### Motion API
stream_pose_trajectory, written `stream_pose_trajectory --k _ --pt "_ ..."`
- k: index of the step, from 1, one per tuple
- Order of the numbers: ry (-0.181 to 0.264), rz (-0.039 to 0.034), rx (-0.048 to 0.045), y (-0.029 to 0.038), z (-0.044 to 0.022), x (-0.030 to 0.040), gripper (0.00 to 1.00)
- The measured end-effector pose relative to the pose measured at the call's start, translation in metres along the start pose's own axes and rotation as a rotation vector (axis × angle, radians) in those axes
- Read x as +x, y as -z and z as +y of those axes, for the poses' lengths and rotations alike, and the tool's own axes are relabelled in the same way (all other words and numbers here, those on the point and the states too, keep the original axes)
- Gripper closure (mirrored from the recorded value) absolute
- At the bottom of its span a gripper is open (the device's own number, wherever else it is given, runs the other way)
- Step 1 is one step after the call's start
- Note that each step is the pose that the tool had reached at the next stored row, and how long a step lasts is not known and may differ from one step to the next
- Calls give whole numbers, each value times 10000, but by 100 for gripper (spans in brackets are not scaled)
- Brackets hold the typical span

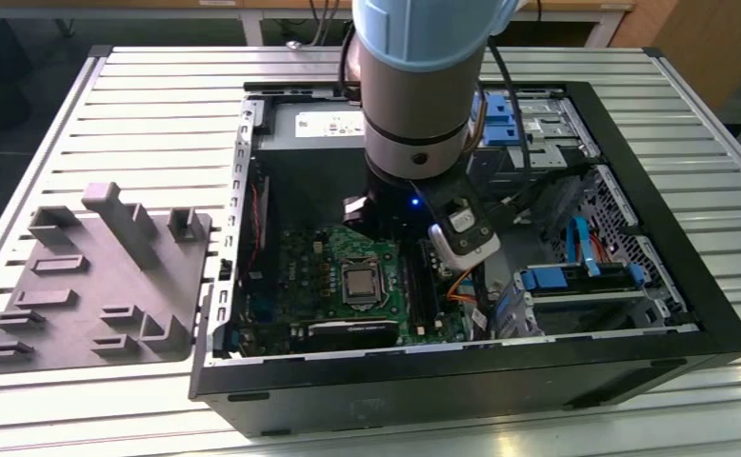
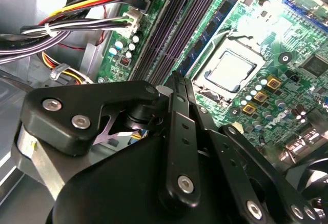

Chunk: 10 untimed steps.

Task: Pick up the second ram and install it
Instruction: 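Insert the second ram into the second slot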

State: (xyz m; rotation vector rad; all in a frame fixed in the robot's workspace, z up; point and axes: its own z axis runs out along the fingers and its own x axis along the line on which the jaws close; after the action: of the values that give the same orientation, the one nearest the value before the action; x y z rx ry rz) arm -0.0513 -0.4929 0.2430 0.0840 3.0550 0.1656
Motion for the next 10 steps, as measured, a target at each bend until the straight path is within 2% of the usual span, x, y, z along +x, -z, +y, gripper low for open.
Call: stream_pose_trajectory --k 10 --pt "-10 -1 1 -35 -1 -46 88"
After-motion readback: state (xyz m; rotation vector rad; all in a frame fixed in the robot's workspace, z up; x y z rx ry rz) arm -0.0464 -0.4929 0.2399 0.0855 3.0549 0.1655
